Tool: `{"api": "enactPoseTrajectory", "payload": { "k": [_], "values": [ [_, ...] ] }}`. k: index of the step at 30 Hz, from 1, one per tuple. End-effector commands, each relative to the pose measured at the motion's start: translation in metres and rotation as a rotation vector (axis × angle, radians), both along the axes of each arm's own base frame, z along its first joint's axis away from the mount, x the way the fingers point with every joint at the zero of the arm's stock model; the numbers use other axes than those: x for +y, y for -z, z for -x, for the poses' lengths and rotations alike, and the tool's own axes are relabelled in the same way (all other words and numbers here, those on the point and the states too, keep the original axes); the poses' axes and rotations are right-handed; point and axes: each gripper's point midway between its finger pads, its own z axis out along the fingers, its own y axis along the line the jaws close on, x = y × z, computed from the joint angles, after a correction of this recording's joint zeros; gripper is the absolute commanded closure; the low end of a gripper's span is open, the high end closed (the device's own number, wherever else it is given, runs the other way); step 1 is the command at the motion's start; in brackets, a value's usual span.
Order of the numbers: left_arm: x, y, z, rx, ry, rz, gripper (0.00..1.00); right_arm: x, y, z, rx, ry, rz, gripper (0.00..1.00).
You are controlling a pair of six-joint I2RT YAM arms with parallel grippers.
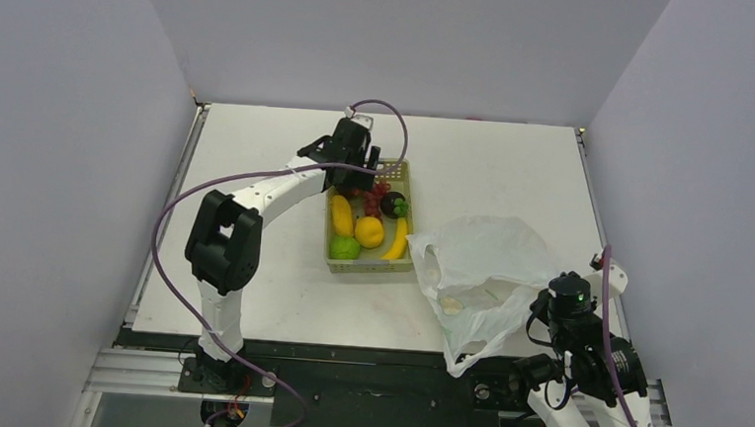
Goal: Take the fake fruits out of the plastic bag
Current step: Place the fake fruit in the bin.
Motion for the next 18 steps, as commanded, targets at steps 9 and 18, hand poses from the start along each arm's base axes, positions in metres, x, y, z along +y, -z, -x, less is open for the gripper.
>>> {"api": "enactPoseTrajectory", "payload": {
  "k": [9,18],
  "values": [
    [-0.001,-0.054,0.019,-0.074,0.036,0.133,0.03,0.001,-0.007,-0.001,-0.037,-0.010,-0.006,1.00],
    [-0.075,-0.140,0.164,-0.106,0.470,0.796,0.04,0.035,-0.008,-0.005,-0.013,-0.210,-0.074,1.00]
  ]
}}
